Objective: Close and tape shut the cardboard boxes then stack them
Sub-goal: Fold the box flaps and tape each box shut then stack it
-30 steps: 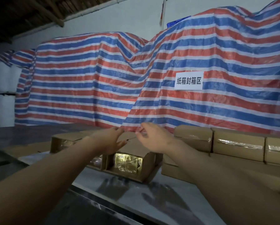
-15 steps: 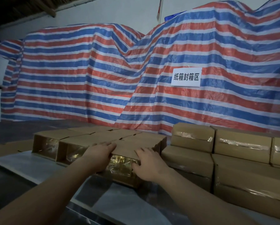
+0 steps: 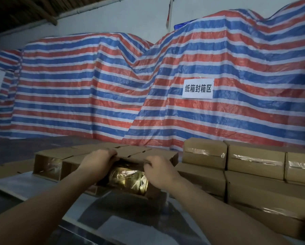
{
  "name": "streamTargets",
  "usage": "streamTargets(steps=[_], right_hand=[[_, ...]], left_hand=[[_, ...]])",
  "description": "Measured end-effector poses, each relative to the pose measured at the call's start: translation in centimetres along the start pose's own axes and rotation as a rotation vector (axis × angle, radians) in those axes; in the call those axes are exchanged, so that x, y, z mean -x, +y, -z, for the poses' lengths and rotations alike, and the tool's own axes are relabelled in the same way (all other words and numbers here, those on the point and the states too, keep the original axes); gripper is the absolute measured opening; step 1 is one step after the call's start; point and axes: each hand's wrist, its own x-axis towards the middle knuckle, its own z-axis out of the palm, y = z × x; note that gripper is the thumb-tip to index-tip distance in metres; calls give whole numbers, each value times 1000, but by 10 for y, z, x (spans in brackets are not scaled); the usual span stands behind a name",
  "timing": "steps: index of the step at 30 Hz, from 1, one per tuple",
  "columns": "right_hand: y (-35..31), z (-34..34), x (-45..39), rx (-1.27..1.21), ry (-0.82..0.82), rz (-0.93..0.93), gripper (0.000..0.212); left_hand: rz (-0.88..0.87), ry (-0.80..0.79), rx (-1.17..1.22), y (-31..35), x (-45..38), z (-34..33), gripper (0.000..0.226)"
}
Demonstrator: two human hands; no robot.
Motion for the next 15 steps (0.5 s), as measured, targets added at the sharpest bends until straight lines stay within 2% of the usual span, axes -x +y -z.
streamTargets(steps=[7, 11, 13, 15], right_hand=[[-32, 56, -8, -244, 68, -161, 20], [-40, 95, 2, -248, 30, -378, 16], [-37, 114, 14, -383, 24, -451, 7], [-30, 135, 29, -503, 39, -499, 8]], left_hand=[[56, 50, 250, 31, -1, 62, 6], [112, -11, 320, 61, -9, 86, 10], [126, -57, 441, 75, -11, 93, 10], [165, -102, 637, 89, -11, 99, 14]])
